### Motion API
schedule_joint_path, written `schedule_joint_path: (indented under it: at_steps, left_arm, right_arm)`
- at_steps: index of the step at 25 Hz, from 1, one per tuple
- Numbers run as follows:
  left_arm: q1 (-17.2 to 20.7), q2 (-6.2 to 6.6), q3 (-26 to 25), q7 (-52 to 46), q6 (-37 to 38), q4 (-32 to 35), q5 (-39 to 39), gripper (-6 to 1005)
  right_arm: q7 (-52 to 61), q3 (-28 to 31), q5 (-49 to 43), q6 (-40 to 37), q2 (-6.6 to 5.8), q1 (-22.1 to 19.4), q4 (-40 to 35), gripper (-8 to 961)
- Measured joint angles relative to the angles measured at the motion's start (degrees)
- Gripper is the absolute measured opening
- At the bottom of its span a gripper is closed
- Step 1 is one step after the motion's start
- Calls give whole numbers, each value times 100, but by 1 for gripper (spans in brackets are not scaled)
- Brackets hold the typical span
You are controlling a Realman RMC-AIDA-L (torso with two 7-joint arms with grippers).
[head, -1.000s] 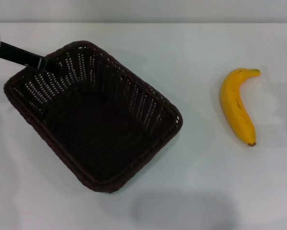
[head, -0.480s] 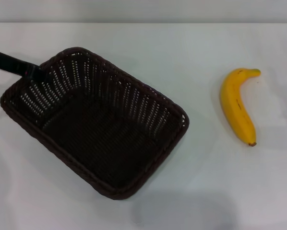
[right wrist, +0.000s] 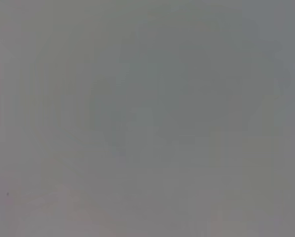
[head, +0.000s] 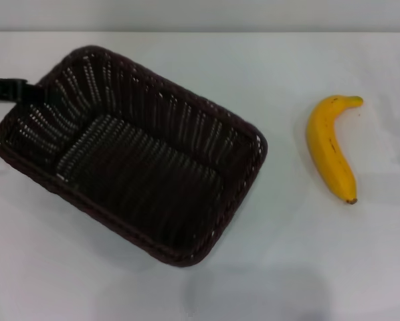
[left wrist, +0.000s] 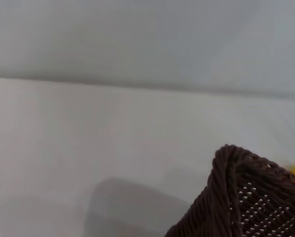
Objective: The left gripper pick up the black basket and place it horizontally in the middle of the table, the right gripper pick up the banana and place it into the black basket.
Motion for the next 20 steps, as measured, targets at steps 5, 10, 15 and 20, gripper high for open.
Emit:
schedule_joint_path:
  at_steps: [5,10,15,20]
  left_arm:
    - [348,-153,-503,7,79,-87,-417,172]
    - [478,-454,-1371,-36,435,-241,-456,173]
    - [452,-586,-1589,-116,891,-580,-627,173]
    - [325,-809,-1575,-233,1525,-688,-816,173]
  right_arm:
    - [-39,5,-1,-20,-16,-9,-16,724]
    - [-63,253,-1,-48,-41,-14,-43,724]
    - [-286,668,-4,-114,-51,-13,-111,723]
    - [-731,999,-1,-360,-48,-19,-309,723]
